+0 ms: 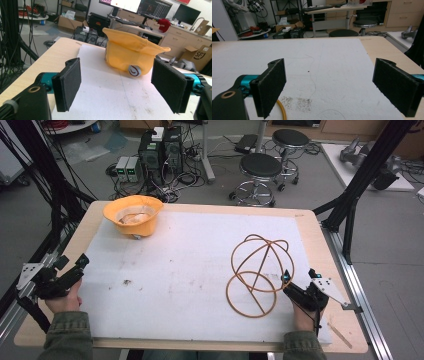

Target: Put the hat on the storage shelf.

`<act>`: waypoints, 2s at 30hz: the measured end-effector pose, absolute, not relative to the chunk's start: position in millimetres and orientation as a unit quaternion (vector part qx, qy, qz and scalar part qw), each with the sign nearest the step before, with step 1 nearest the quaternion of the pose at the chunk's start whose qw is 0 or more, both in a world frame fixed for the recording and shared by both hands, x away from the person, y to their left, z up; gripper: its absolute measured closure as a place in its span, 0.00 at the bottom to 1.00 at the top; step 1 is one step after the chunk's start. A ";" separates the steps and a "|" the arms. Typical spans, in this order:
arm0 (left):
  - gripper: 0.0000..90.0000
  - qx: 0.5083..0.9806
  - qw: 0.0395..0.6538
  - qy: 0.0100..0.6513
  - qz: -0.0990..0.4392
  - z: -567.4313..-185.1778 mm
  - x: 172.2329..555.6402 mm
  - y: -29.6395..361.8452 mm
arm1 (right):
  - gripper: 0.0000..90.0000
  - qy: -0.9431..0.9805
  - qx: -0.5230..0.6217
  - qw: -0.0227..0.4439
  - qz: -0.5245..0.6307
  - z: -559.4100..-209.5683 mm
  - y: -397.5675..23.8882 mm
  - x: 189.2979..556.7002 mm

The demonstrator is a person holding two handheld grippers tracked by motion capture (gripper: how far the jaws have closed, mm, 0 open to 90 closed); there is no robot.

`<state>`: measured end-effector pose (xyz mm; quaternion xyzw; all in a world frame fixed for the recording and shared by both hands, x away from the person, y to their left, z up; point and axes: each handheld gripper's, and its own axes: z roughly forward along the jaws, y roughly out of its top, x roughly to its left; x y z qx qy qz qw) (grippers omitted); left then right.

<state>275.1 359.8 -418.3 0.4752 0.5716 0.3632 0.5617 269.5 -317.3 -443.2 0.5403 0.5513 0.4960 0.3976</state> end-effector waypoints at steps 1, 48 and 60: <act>0.27 0.475 0.562 0.572 0.363 -418.3 275.1 359.8 | 0.12 0.551 0.540 0.398 0.496 -443.2 -317.3 269.5; 0.30 0.508 0.557 0.554 0.354 -354.0 317.6 351.2 | 0.12 0.548 0.550 0.383 0.501 -444.6 -315.9 270.4; 0.30 0.521 0.546 0.555 0.351 -338.1 354.3 345.5 | 0.12 0.554 0.542 0.382 0.504 -444.5 -314.7 270.1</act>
